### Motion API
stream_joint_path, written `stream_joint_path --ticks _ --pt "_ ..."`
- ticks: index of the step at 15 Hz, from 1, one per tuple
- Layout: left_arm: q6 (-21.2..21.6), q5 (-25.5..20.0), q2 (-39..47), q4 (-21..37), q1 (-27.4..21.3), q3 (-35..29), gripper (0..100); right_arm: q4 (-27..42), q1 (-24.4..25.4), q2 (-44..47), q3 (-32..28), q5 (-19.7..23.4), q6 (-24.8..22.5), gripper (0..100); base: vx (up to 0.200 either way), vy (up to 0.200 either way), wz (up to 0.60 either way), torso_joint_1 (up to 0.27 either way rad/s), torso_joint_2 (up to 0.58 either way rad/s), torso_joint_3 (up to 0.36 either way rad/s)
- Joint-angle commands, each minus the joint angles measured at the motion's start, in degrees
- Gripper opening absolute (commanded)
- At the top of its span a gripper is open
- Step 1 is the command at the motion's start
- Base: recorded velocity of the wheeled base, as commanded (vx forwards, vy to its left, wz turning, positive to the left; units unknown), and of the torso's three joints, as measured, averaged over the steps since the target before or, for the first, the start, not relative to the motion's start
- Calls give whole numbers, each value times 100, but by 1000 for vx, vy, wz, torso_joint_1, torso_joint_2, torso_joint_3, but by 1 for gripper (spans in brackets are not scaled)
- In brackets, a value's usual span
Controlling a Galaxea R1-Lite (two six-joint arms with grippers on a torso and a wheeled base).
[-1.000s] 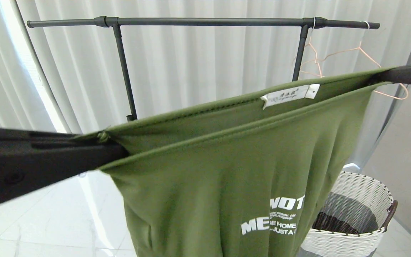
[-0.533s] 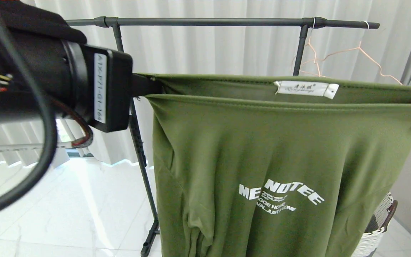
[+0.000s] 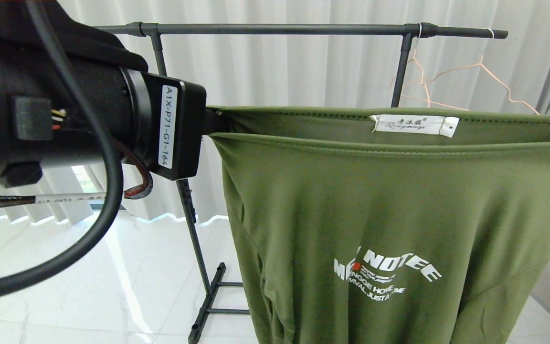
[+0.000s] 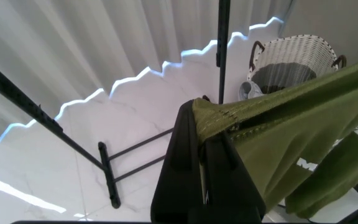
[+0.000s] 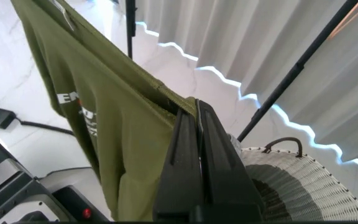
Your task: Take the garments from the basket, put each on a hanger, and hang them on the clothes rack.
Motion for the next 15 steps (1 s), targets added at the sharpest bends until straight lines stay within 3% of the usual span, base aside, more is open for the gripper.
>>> stream_joint_path --ticks 1,8,9,15 --pt "5 -13 -43 -1 -8 -1 0 10 9 19 -5 6 -4 0 0 0 0 0 0 0" --pt "5 -13 -70 -1 -8 -18 0 45 9 10 13 -2 -4 0 0 0 0 0 0 0" --pt "5 -13 -79 -1 -8 -18 0 45 9 10 21 -2 -4 100 0 0 0 0 0 0" --pt "22 -4 -79 -106 -8 -1 0 27 9 -25 136 -20 -4 100 0 0 0 0 0 0"
